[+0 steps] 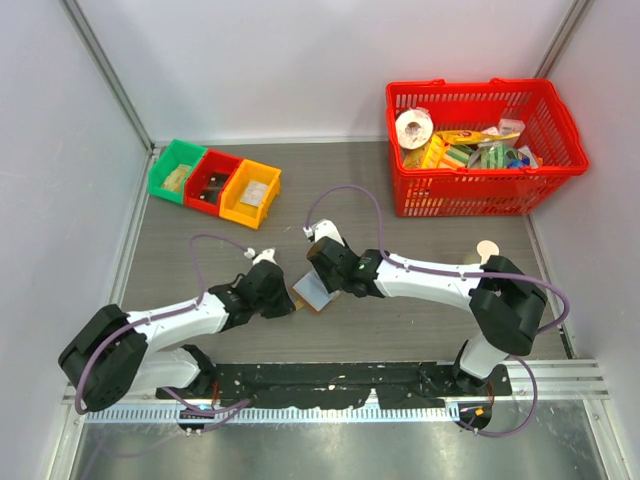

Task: Take the credit cards out of the card holder
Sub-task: Remove the credit card from the card holder.

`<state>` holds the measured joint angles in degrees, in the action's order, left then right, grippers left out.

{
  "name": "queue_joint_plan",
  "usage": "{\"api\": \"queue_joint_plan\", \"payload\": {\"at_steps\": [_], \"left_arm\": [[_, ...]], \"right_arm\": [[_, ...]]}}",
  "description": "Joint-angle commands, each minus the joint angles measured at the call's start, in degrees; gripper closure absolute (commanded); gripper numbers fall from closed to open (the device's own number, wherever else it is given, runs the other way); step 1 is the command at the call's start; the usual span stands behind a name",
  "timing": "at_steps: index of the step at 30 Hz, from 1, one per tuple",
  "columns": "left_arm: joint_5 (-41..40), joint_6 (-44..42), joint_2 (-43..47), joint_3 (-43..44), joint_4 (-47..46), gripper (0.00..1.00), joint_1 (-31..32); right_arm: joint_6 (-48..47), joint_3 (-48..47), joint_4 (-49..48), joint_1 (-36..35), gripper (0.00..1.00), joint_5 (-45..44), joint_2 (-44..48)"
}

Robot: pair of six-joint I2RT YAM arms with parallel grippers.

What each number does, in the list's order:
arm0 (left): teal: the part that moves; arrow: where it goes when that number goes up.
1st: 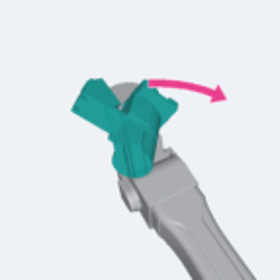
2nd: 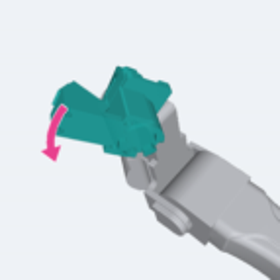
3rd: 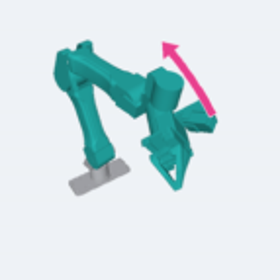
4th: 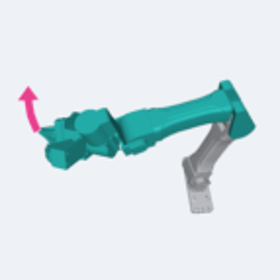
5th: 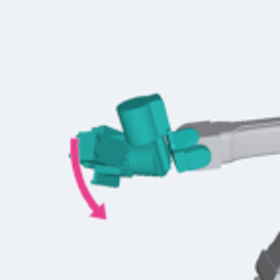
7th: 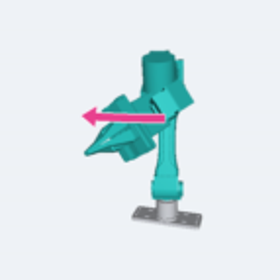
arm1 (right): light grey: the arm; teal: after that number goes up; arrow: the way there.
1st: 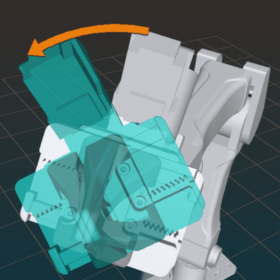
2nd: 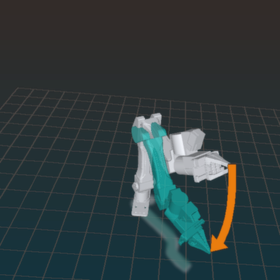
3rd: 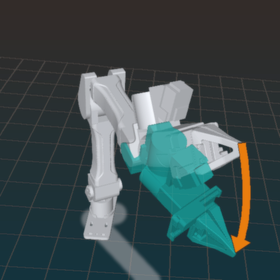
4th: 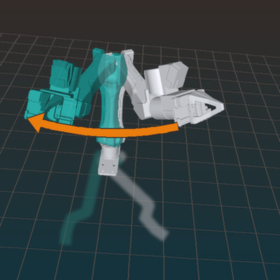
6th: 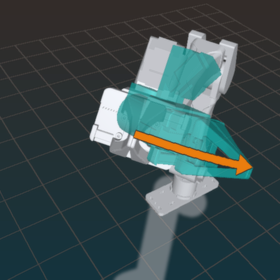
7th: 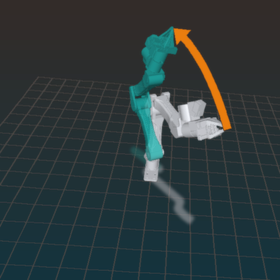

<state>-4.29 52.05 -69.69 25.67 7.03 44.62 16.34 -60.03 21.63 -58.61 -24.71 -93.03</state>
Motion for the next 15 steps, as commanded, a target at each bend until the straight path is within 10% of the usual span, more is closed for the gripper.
{"api": "queue_joint_plan", "payload": {"at_steps": [1, 15], "left_arm": [[-0.8, -0.99, 1.49, -1.15, 2.29, 1.0, 0.12], [-5.98, -4.14, 1.4, 0.69, 6.41, 0.97, -2.69]], "right_arm": [[1.24, -1.41, -1.06, 0.69, 0.48, -0.7, 1.8], [1.15, 2.37, -7.91, 3.67, 0.49, 12.58, 1.19]]}}
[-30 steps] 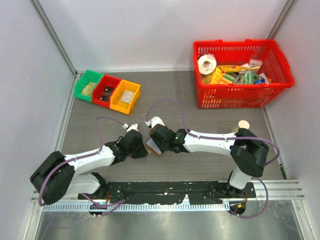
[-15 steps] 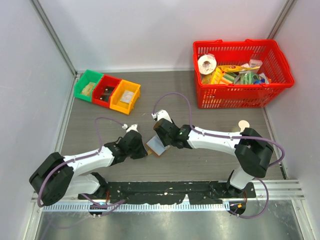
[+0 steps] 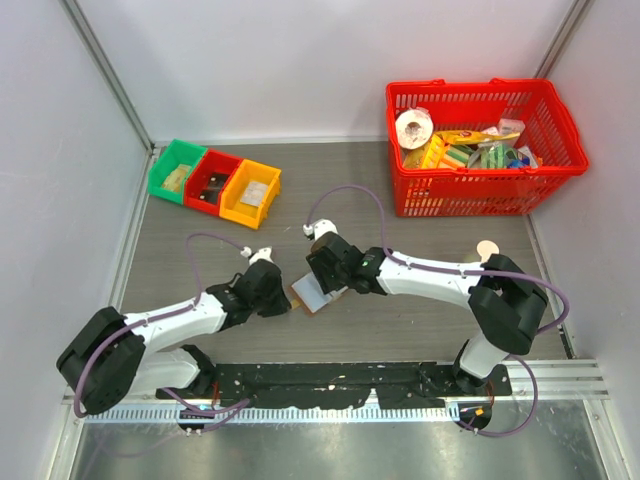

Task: Take the credit cards out of the card holder
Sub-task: Remove the credit card from the card holder.

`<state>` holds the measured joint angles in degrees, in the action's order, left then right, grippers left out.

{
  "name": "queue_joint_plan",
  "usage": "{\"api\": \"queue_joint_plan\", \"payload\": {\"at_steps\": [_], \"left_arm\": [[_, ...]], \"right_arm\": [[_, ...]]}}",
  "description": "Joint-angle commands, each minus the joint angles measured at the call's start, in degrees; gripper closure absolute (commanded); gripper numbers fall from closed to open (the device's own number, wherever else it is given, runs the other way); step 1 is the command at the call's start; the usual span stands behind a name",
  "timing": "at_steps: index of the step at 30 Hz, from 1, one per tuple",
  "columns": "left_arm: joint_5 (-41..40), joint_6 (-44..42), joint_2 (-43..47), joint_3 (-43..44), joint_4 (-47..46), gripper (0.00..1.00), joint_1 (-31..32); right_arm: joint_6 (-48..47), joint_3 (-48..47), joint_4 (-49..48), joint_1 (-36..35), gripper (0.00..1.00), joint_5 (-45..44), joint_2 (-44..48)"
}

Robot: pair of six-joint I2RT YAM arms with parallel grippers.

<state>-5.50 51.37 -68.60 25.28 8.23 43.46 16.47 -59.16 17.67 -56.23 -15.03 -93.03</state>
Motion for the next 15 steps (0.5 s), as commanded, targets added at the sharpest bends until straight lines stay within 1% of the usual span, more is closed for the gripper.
{"api": "queue_joint_plan", "payload": {"at_steps": [1, 3, 5, 7, 9, 10, 12, 15], "left_arm": [[-5.92, -4.26, 0.31, 1.52, 6.0, 0.95, -2.23], [-7.85, -5.31, 0.66, 2.49, 7.67, 0.88, -3.99], [-7.86, -6.37, 1.18, 3.46, 8.12, 0.75, -6.1], [-8.47, -7.08, 2.32, 4.86, 8.47, 0.61, -6.64], [-8.83, -7.34, 3.38, 6.62, 9.26, 0.47, -6.55], [-8.92, -7.34, 3.91, 7.67, 9.87, 0.42, -6.64], [-8.92, -7.52, 5.22, 9.96, 11.54, 0.36, -6.55], [-8.22, -7.52, 7.86, 12.86, 12.95, 0.36, -6.55]], "right_arm": [[1.63, 2.54, -4.48, 2.43, 0.49, 3.85, 1.71], [2.51, 4.3, -6.67, 4.62, 0.51, 7.09, 2.76], [3.47, 6.23, -8.87, 7.17, 0.52, 10.78, 3.82], [4.27, 7.73, -10.72, 9.02, 0.55, 13.51, 4.61], [4.8, 8.88, -12.21, 10.08, 0.58, 16.41, 5.05], [4.97, 9.32, -12.83, 10.69, 0.62, 17.48, 5.23], [5.68, 10.28, -14.76, 11.48, 0.65, 18.89, 5.32], [6.73, 11.34, -17.32, 12.63, 0.71, 21.35, 5.32]]}}
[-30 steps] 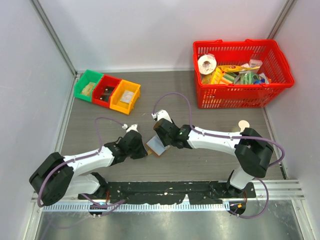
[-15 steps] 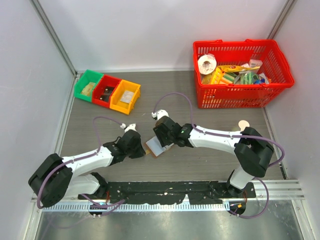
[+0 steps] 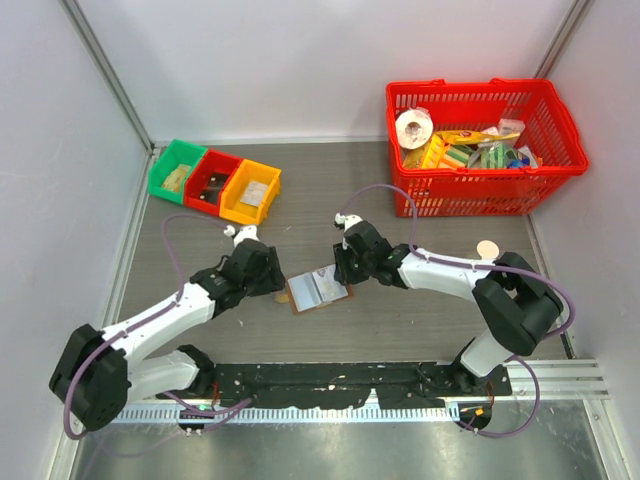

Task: Take the credit cards out of the card holder
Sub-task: Remove the credit card from the card holder.

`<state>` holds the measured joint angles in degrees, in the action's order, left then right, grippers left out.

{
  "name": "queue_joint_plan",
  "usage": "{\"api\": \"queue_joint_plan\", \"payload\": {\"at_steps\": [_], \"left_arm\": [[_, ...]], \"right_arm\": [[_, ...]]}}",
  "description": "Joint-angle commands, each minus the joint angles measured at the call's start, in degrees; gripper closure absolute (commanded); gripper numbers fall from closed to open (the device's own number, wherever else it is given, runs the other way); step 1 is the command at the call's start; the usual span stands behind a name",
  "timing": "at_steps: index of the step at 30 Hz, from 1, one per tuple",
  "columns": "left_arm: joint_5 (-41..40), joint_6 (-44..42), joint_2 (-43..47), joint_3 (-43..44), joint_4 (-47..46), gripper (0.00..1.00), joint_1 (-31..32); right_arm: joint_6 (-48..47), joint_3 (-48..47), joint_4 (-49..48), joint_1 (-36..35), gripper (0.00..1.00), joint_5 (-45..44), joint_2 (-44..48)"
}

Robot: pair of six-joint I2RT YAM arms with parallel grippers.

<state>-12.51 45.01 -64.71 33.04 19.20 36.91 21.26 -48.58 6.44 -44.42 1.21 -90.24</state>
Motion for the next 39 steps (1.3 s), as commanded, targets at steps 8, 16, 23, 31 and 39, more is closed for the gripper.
{"api": "queue_joint_plan", "payload": {"at_steps": [8, 16, 23, 31, 39], "left_arm": [[11.71, 5.51, 3.02, 7.04, -10.56, 0.36, 0.71], [17.79, 11.94, -6.04, 3.53, -23.85, 0.44, 1.59], [17.87, 14.84, -12.01, 0.72, -29.83, 0.5, 1.85], [14.27, 17.04, -15.71, -2.18, -32.12, 0.51, 1.94], [16.29, 19.49, -20.28, -3.06, -36.42, 0.51, 2.12]], "right_arm": [[3.53, 3.22, -13.38, 5.05, 0.8, 10.04, 0.33], [4.85, 6.73, -16.72, 5.93, 0.83, 13.64, -2.66], [5.9, 9.02, -18.21, 6.37, 0.84, 13.73, -5.04], [7.13, 11.13, -18.65, 6.54, 0.85, 13.73, -5.3], [7.66, 11.49, -18.83, 6.54, 0.85, 13.9, -4.95]]}}
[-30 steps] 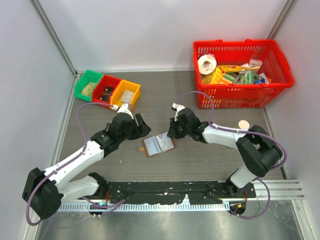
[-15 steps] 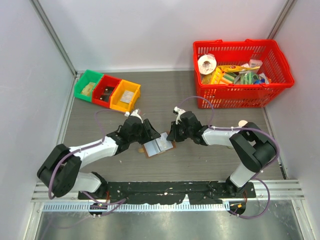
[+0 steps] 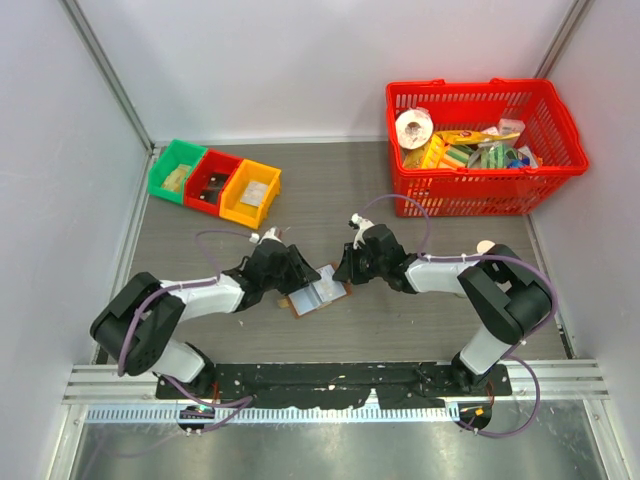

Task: Take the credit cards out of the card holder
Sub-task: Remove the credit card from the card holder.

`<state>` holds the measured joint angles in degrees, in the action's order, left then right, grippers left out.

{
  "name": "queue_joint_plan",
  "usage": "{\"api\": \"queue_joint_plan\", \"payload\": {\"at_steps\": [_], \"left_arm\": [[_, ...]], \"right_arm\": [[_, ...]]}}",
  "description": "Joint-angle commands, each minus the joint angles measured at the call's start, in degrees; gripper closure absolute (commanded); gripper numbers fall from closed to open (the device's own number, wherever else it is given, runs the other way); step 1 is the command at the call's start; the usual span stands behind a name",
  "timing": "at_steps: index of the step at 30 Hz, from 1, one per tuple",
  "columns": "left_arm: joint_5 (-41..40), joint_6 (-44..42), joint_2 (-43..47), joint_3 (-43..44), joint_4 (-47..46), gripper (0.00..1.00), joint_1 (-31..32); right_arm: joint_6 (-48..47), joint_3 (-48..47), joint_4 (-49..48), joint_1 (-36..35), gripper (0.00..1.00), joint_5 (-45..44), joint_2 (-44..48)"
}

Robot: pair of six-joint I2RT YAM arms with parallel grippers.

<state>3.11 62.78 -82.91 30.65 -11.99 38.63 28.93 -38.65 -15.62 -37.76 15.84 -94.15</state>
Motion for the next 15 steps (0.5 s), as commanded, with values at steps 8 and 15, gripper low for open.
{"api": "queue_joint_plan", "payload": {"at_steps": [8, 15], "left_arm": [[3.04, 4.54, -4.89, -1.12, -8.58, 0.52, 0.83], [4.09, 6.82, -3.57, -3.67, -14.8, 0.58, 1.01]], "right_arm": [[-0.1, 1.56, 3.22, -0.12, 0.85, -0.89, -0.86], [-0.01, 1.74, 3.22, -0.12, 0.85, -1.07, -0.42]]}}
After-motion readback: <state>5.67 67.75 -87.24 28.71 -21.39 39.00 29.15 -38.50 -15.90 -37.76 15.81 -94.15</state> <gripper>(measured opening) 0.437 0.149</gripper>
